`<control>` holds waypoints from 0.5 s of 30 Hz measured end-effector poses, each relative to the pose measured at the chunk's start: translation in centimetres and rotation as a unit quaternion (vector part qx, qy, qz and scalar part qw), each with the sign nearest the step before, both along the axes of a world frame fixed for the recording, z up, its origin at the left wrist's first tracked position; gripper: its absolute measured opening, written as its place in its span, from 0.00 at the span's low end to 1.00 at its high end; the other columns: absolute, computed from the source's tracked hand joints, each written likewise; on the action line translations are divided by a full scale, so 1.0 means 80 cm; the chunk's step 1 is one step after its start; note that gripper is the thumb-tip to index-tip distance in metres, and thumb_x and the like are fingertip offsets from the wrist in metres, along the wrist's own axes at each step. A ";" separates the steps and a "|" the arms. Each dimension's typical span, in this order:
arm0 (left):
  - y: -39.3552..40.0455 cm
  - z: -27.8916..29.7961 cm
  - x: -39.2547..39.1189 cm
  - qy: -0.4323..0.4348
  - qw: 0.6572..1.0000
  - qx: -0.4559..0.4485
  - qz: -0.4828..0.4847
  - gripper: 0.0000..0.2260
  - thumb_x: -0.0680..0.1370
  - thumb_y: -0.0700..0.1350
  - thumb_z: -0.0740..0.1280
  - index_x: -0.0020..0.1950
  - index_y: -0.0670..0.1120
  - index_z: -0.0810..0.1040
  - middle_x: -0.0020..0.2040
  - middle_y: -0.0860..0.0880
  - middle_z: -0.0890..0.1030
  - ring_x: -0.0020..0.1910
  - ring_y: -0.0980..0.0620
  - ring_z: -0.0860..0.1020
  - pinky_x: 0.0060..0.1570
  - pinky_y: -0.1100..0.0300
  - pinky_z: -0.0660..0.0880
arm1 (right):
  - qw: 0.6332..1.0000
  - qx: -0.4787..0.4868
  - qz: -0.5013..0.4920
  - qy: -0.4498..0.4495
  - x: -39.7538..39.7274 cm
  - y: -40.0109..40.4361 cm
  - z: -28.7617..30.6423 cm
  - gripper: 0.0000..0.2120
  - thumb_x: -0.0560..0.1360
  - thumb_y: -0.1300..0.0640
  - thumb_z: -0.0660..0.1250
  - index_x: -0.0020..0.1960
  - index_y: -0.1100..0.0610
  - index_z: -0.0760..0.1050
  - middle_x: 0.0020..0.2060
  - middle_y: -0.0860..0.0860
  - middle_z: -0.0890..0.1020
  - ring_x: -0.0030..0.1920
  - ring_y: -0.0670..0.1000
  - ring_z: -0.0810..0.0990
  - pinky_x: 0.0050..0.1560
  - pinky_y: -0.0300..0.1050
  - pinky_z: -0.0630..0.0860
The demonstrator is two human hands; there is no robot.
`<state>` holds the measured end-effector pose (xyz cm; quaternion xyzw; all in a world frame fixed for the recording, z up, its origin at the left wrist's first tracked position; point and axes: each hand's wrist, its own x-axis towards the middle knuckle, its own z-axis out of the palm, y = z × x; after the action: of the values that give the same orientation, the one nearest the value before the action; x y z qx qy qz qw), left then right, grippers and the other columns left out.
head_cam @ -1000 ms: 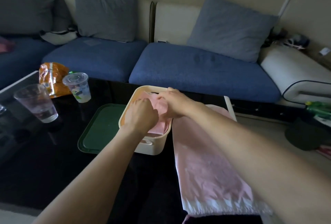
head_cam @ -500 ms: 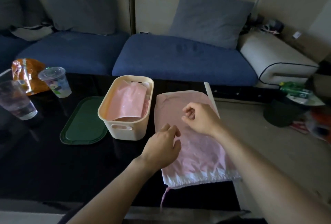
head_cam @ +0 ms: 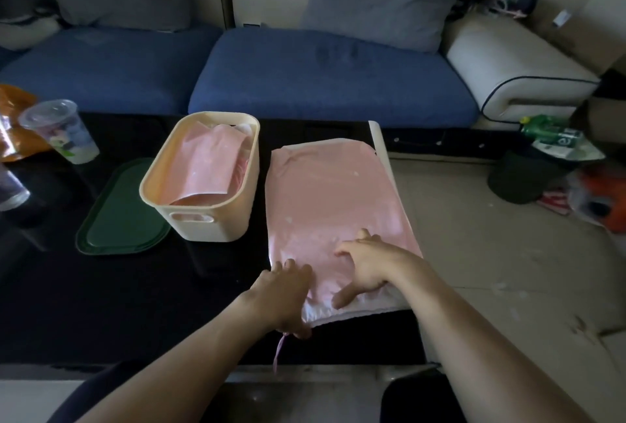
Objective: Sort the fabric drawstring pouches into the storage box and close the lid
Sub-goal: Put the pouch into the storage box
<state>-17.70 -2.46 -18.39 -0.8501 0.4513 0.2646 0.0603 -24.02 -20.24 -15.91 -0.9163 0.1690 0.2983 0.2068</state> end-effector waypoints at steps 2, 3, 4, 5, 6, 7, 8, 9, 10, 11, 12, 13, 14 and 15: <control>0.002 0.002 0.006 0.022 1.000 -0.014 0.010 0.29 0.71 0.56 0.75 0.67 0.50 0.68 0.64 0.48 0.70 0.63 0.46 0.72 0.61 0.53 0.73 | 1.000 -0.011 0.021 0.004 -0.001 -0.002 -0.004 0.57 0.58 0.35 0.82 0.80 0.44 0.57 0.73 0.54 0.59 0.71 0.57 0.65 0.60 0.50 0.75; 0.003 0.006 0.010 0.031 0.999 -0.032 0.016 0.24 0.74 0.55 0.72 0.66 0.49 0.71 0.63 0.48 0.73 0.62 0.46 0.73 0.60 0.54 0.73 | 1.000 -0.002 0.023 -0.001 -0.002 -0.005 -0.005 0.58 0.58 0.35 0.82 0.80 0.43 0.55 0.74 0.52 0.59 0.72 0.56 0.66 0.65 0.51 0.73; 0.004 0.009 0.017 0.032 0.997 -0.063 0.032 0.19 0.76 0.54 0.70 0.64 0.49 0.75 0.62 0.48 0.76 0.61 0.46 0.75 0.59 0.55 0.73 | 1.000 0.012 0.023 -0.007 -0.004 -0.009 -0.008 0.58 0.59 0.36 0.82 0.80 0.43 0.54 0.75 0.51 0.58 0.73 0.55 0.66 0.68 0.51 0.71; 0.005 0.012 0.023 0.023 0.992 -0.104 0.060 0.15 0.77 0.54 0.68 0.60 0.49 0.78 0.59 0.48 0.79 0.59 0.46 0.78 0.57 0.55 0.75 | 0.999 0.026 0.023 -0.019 -0.007 -0.012 -0.011 0.58 0.59 0.37 0.83 0.80 0.42 0.55 0.77 0.49 0.57 0.75 0.54 0.64 0.71 0.51 0.68; 0.006 0.014 0.030 0.008 0.985 -0.142 0.097 0.12 0.78 0.52 0.66 0.57 0.50 0.81 0.56 0.47 0.82 0.56 0.45 0.80 0.55 0.55 0.76 | 0.998 0.039 0.017 -0.037 -0.010 -0.016 -0.014 0.57 0.59 0.40 0.83 0.80 0.42 0.56 0.78 0.47 0.57 0.76 0.52 0.63 0.73 0.50 0.66; 0.007 0.015 0.037 -0.011 0.976 -0.172 0.131 0.10 0.78 0.51 0.65 0.55 0.50 0.82 0.54 0.47 0.83 0.53 0.44 0.81 0.52 0.54 0.77 | 0.997 0.054 0.006 -0.058 -0.013 -0.019 -0.016 0.56 0.59 0.42 0.84 0.80 0.43 0.58 0.79 0.45 0.57 0.77 0.51 0.62 0.74 0.49 0.64; 0.009 0.016 0.043 -0.025 0.967 -0.193 0.163 0.09 0.79 0.49 0.64 0.53 0.49 0.83 0.51 0.46 0.84 0.51 0.43 0.82 0.50 0.53 0.77 | 0.995 0.065 -0.008 -0.080 -0.014 -0.022 -0.018 0.53 0.60 0.46 0.84 0.79 0.44 0.61 0.78 0.45 0.60 0.77 0.50 0.63 0.74 0.48 0.65; 0.010 0.016 0.048 -0.032 0.960 -0.212 0.182 0.09 0.79 0.48 0.64 0.51 0.49 0.83 0.49 0.45 0.84 0.49 0.42 0.82 0.49 0.52 0.78 | 0.991 0.073 -0.028 -0.108 -0.016 -0.024 -0.019 0.50 0.61 0.50 0.84 0.77 0.45 0.64 0.77 0.45 0.64 0.75 0.49 0.66 0.72 0.47 0.66; 0.011 0.016 0.053 -0.033 0.951 -0.234 0.199 0.08 0.79 0.48 0.64 0.49 0.49 0.82 0.47 0.45 0.84 0.48 0.40 0.82 0.47 0.51 0.78 | 0.986 0.074 -0.046 -0.140 -0.015 -0.027 -0.020 0.45 0.63 0.54 0.83 0.75 0.46 0.67 0.74 0.45 0.68 0.73 0.49 0.69 0.70 0.45 0.69; 0.013 0.015 0.057 -0.033 0.941 -0.260 0.214 0.08 0.79 0.47 0.64 0.45 0.48 0.81 0.43 0.45 0.84 0.45 0.39 0.81 0.45 0.50 0.78 | 0.980 0.072 -0.061 -0.175 -0.015 -0.030 -0.020 0.39 0.65 0.58 0.81 0.73 0.48 0.71 0.71 0.46 0.72 0.70 0.49 0.72 0.68 0.44 0.71; 0.015 0.016 0.060 -0.037 0.931 -0.283 0.228 0.08 0.79 0.46 0.64 0.41 0.47 0.79 0.40 0.44 0.82 0.43 0.38 0.81 0.42 0.50 0.77 | 0.973 0.072 -0.072 -0.208 -0.014 -0.034 -0.019 0.32 0.67 0.61 0.79 0.69 0.49 0.75 0.68 0.47 0.75 0.68 0.49 0.75 0.65 0.44 0.73; 0.017 0.016 0.063 -0.045 0.920 -0.306 0.238 0.10 0.79 0.44 0.64 0.38 0.46 0.76 0.36 0.44 0.80 0.40 0.37 0.80 0.40 0.50 0.76 | 0.965 0.068 -0.083 -0.238 -0.013 -0.037 -0.018 0.27 0.68 0.63 0.76 0.65 0.49 0.78 0.64 0.47 0.77 0.64 0.49 0.77 0.62 0.43 0.75; 0.019 0.016 0.066 -0.055 0.911 -0.326 0.247 0.12 0.80 0.43 0.63 0.36 0.45 0.73 0.35 0.44 0.79 0.38 0.37 0.79 0.38 0.49 0.75 | 0.958 0.058 -0.092 -0.267 -0.014 -0.040 -0.015 0.22 0.69 0.65 0.74 0.61 0.50 0.80 0.60 0.48 0.79 0.61 0.50 0.79 0.58 0.43 0.76; 0.020 0.015 0.069 -0.065 0.901 -0.347 0.252 0.13 0.80 0.42 0.63 0.35 0.45 0.72 0.34 0.43 0.78 0.37 0.37 0.79 0.38 0.49 0.74 | 0.950 0.044 -0.101 -0.293 -0.015 -0.044 -0.012 0.19 0.69 0.65 0.74 0.58 0.51 0.82 0.57 0.49 0.80 0.58 0.50 0.80 0.56 0.42 0.76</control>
<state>-12.18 -0.82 -17.15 -0.9177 0.2808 0.0421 -0.2779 -25.23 -23.78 -16.91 -0.9315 0.1794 0.0014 0.3166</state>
